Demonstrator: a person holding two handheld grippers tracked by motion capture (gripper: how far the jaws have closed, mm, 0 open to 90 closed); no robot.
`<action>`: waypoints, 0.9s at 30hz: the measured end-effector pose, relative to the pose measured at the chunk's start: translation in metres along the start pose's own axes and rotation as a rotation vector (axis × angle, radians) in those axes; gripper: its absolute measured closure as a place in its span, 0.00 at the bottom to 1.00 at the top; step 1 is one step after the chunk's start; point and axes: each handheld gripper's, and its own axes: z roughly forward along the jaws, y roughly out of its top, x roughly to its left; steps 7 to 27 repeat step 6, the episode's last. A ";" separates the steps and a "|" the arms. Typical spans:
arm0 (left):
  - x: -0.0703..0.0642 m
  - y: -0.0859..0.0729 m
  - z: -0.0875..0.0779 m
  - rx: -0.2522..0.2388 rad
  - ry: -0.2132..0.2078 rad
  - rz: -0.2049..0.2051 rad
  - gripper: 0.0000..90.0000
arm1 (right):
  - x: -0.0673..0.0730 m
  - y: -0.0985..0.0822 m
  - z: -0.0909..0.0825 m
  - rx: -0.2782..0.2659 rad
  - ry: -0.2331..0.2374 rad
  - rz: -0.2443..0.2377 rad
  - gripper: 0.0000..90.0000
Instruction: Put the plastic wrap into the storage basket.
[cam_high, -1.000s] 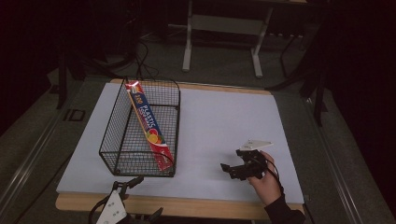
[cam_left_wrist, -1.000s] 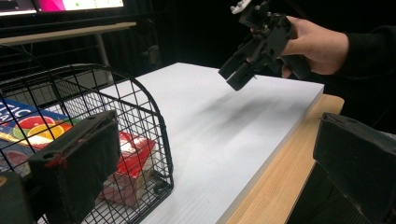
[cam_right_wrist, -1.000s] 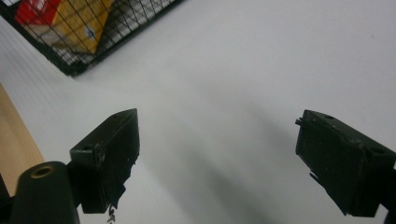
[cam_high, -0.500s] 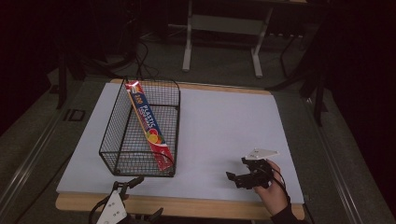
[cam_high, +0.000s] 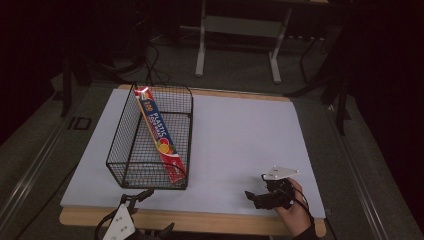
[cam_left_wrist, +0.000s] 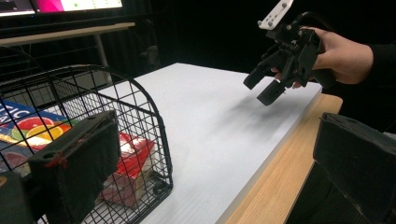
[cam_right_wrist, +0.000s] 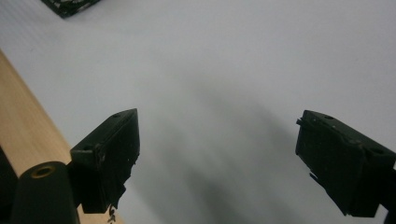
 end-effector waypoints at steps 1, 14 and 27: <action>0.000 0.000 0.000 0.001 0.000 0.002 0.02 | 0.000 -0.002 0.000 0.003 -0.009 -0.004 0.15; 0.000 0.000 0.001 0.005 -0.004 0.002 0.02 | -0.001 -0.003 0.001 -0.006 -0.032 -0.019 0.15; 0.000 0.000 0.001 0.005 -0.004 0.002 0.02 | -0.001 -0.003 0.001 -0.006 -0.032 -0.019 0.15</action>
